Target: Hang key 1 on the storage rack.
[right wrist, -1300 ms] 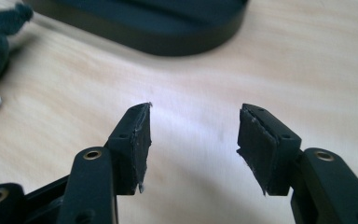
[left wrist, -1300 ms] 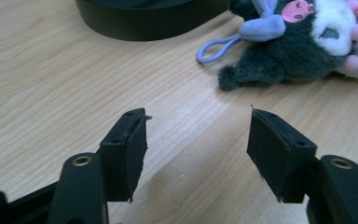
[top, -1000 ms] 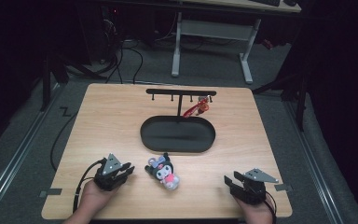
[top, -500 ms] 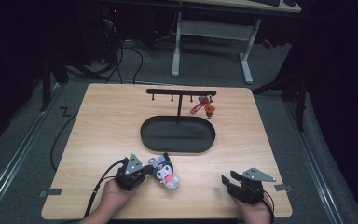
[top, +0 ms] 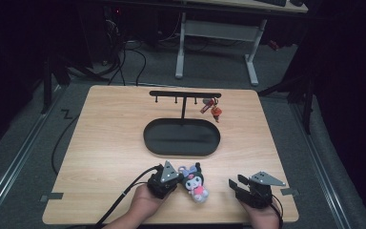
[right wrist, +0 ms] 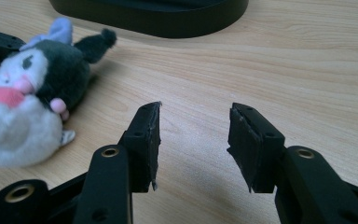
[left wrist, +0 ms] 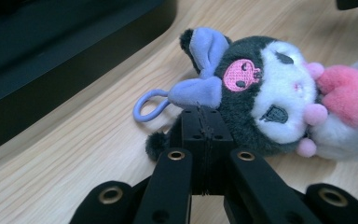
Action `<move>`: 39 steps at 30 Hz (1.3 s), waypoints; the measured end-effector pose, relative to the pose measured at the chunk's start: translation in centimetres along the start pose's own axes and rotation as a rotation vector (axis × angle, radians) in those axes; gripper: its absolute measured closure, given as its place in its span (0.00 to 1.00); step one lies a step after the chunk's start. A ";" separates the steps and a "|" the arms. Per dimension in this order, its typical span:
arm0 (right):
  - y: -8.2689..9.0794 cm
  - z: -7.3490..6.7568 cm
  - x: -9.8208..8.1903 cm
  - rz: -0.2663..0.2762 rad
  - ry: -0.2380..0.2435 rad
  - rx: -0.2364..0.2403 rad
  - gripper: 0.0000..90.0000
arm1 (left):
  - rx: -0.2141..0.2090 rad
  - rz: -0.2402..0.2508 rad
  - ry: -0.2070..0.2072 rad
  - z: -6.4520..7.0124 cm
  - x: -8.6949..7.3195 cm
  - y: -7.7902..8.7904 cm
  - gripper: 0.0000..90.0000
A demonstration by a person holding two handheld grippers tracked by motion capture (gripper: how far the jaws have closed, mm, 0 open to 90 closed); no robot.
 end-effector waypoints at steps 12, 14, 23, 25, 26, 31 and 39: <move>0.3 0.2 0.0 0.013 -0.011 0.007 0.60 | -0.104 -0.059 -0.088 4.8 -1.0 -0.1 1.00; 0.4 0.2 0.0 0.018 -0.011 0.006 0.60 | -0.106 -0.068 -0.082 4.9 -0.6 -1.2 1.00; 0.2 0.6 -0.4 0.007 -0.021 0.011 0.60 | -0.110 -0.032 -0.098 5.5 0.1 -1.6 0.97; 0.2 0.7 -0.5 0.000 -0.030 0.011 0.60 | -0.111 -0.016 -0.079 4.6 -0.4 -0.4 0.90; 0.2 0.7 -0.5 -0.003 -0.036 0.010 0.61 | -0.110 -0.010 -0.063 3.9 -0.5 0.2 0.85; 0.1 0.9 -0.4 -0.010 -0.042 0.007 0.63 | -0.035 0.028 -0.034 0.1 -1.3 3.3 0.72; -0.3 0.6 -0.4 -0.037 0.001 0.001 0.64 | 0.213 0.061 0.065 -10.1 -3.6 9.2 0.60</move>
Point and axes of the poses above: each handheld gripper's, and its own axes: y roughly backward along the jaws, x roughly out of its top, z roughly to its right, the point moved 2 cm from there along -y, roughly forward along the jaws, and after that the axes turned 15 degrees about y, right-handed, at the moved point
